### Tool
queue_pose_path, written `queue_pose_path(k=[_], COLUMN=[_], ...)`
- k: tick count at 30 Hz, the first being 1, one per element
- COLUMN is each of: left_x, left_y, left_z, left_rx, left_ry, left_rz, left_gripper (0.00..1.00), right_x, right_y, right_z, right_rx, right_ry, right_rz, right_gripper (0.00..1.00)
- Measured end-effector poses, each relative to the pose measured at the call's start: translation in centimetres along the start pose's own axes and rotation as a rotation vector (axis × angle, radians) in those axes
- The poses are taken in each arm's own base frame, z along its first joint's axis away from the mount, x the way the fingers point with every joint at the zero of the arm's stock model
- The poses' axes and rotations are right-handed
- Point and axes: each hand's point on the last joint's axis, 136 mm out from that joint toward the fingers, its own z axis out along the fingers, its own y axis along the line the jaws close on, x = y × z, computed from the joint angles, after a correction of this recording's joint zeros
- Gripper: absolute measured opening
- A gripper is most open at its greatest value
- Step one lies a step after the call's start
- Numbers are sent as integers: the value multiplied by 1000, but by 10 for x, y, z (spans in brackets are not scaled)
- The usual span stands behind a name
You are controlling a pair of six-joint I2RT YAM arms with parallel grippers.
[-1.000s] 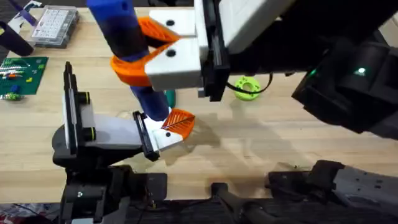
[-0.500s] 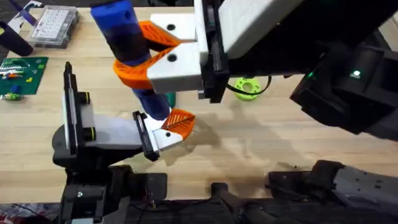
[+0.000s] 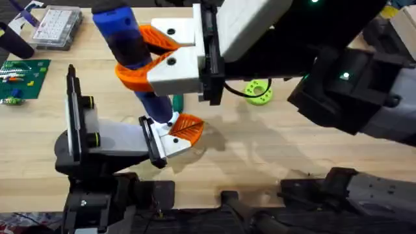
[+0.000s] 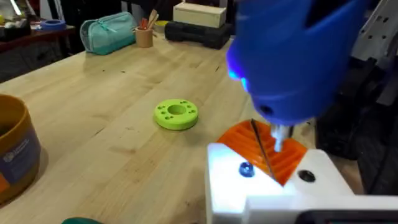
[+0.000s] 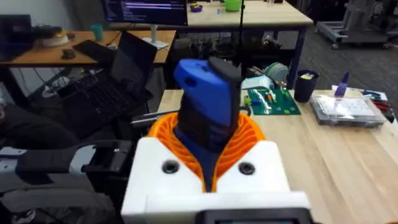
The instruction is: Pick up the gripper from the table and insert it into the empty holder that is missing its gripper. Then pick up a screw, insert it into the mounting hole, and use the screwdriver to tighten it. Finally, clean up the table by picking up the vegetable and placing it into the bucket.
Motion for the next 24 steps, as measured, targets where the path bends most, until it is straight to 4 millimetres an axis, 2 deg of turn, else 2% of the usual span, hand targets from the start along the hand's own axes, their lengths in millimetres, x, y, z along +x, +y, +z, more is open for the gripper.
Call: queue_pose_path(k=[9,16,24], left_x=[0,0,0], left_y=[0,0,0], left_z=[0,0,0], left_rx=[1,0,0], left_ry=[0,0,0], left_rz=[0,0,0], left_gripper=[16,16,16], right_x=[3,-7,-8], right_y=[-3,-2,-2], right_z=[-1,-1,-1], right_rx=[7,6,6], right_ry=[11,-28,-31], right_rz=[10,-6,20], right_gripper=[44,46,44])
